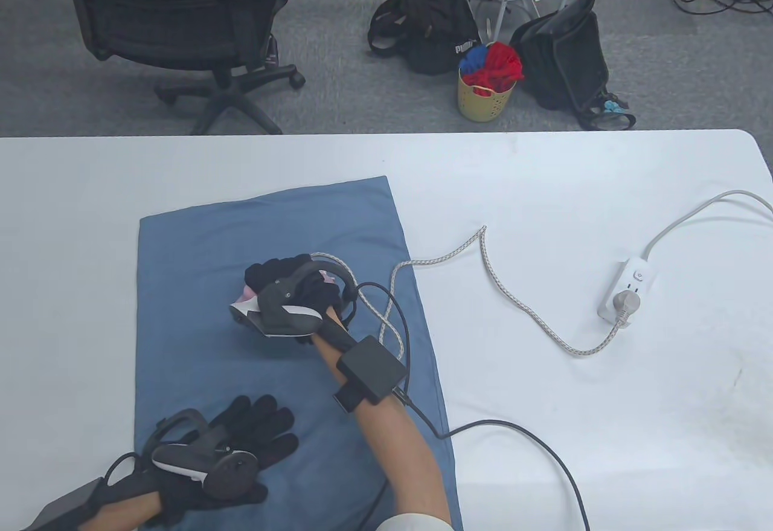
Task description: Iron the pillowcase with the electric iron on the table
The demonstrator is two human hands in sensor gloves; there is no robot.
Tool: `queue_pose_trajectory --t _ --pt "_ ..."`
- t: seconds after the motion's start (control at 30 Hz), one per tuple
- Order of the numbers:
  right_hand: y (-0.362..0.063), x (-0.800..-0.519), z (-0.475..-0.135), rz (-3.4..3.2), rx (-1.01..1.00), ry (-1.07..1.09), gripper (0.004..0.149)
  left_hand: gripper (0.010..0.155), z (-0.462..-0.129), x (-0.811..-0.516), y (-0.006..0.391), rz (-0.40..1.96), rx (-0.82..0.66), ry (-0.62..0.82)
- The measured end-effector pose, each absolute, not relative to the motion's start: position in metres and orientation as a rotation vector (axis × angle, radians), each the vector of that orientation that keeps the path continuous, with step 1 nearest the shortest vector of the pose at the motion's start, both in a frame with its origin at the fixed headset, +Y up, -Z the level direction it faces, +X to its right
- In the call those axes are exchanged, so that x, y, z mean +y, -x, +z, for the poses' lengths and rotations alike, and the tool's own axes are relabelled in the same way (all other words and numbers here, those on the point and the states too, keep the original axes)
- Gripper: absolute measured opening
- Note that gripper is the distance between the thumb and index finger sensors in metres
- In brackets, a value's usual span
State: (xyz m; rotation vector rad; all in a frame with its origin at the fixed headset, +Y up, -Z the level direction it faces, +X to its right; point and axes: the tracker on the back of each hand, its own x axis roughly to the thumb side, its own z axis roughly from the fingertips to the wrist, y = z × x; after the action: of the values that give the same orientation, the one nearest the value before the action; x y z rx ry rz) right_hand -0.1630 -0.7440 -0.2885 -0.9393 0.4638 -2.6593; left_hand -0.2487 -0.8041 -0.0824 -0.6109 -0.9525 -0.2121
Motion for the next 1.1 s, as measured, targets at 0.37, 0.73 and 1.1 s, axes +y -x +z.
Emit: queue_pose_trajectory --t 0.37,0.73,1.1 --pt "0.179 -0.747 -0.324 -2.684 0.464 0.809 0.037 0.078 -0.084 -0.808 0.252 -0.178 -0.953 0.676" --pt "0.189 -0.751 -0.357 -2.713 0.471 0.691 0.037 0.078 -0.084 -0.808 0.252 -0.174 -0.952 0.682" --pt "0.122 -0.732 -0.294 -2.656 0.372 0.909 0.038 0.08 -0.082 -0.801 0.25 -0.156 -0.959 0.714"
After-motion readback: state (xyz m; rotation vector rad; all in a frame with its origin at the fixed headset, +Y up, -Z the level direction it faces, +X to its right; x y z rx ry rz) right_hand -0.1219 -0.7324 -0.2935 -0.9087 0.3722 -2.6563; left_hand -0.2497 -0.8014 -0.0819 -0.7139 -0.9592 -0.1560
